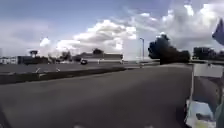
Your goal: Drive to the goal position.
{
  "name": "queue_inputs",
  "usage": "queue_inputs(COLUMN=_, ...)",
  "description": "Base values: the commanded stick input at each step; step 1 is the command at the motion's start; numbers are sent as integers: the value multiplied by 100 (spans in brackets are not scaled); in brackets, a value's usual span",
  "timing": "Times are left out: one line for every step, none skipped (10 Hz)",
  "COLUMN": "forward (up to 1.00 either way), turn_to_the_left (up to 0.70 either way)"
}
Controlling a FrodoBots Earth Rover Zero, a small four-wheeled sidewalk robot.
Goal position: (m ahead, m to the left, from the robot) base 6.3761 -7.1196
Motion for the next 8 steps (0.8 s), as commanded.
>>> queue_inputs(forward=70, turn_to_the_left=35)
queue_inputs(forward=70, turn_to_the_left=35)
queue_inputs(forward=70, turn_to_the_left=20)
queue_inputs(forward=70, turn_to_the_left=0)
queue_inputs(forward=70, turn_to_the_left=-7)
queue_inputs(forward=70, turn_to_the_left=-29)
queue_inputs(forward=70, turn_to_the_left=-35)
queue_inputs(forward=70, turn_to_the_left=-35)
